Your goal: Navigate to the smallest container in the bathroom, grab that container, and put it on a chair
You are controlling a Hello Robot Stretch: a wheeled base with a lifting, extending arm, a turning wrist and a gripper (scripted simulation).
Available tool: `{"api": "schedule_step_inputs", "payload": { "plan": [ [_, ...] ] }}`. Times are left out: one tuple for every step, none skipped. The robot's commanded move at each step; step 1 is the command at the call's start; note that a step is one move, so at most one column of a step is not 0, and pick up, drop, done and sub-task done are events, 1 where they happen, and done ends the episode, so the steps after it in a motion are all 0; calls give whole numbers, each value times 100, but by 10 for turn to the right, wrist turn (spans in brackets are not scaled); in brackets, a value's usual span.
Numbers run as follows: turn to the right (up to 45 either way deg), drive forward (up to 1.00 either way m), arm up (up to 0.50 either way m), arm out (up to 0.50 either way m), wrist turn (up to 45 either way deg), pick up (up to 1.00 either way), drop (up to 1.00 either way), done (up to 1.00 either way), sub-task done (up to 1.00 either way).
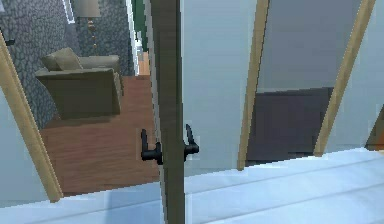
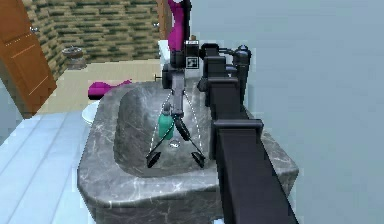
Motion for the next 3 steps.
{"api": "schedule_step_inputs", "payload": {
  "plan": [
    [0, 0, 0, 0, 450, 0, 0, 0, 0],
    [0, 0, 0, 0, 450, 0, 0, 0, 0],
    [0, 0, 0, 0, 450, 0, 0, 0, 0]
  ]
}}
